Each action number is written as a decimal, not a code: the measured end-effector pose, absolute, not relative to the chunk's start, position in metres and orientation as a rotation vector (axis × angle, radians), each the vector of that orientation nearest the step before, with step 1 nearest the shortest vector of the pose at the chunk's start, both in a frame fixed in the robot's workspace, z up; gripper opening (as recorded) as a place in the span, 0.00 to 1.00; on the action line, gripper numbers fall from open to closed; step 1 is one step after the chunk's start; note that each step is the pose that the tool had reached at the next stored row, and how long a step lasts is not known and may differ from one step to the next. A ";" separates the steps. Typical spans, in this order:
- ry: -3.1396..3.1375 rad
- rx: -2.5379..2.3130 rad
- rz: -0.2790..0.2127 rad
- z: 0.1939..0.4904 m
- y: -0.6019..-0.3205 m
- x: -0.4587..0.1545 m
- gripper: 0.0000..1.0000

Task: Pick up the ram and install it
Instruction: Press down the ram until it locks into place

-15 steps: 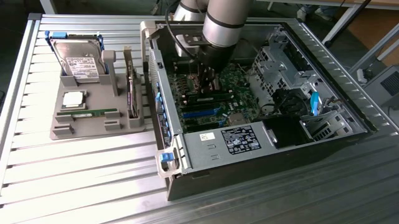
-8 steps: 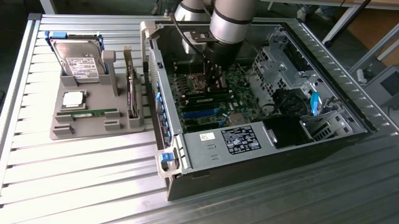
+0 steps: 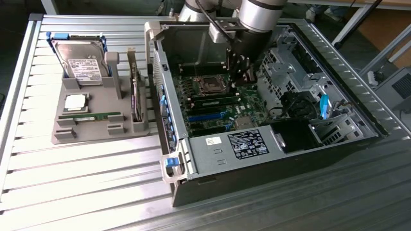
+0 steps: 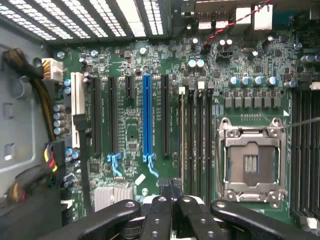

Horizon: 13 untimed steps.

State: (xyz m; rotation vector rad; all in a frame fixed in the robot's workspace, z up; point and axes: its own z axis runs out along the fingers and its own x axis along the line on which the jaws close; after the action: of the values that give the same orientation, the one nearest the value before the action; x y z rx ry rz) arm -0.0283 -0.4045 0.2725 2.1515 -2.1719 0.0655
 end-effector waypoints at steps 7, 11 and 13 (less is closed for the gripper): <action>-2.173 2.140 0.072 0.296 -0.405 -0.010 0.09; -2.173 2.139 0.070 0.300 -0.405 -0.002 0.09; -2.173 2.139 0.070 0.300 -0.405 -0.002 0.09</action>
State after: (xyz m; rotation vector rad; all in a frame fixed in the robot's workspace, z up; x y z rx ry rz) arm -0.0017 -0.4045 0.3001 2.1386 -2.1730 0.0703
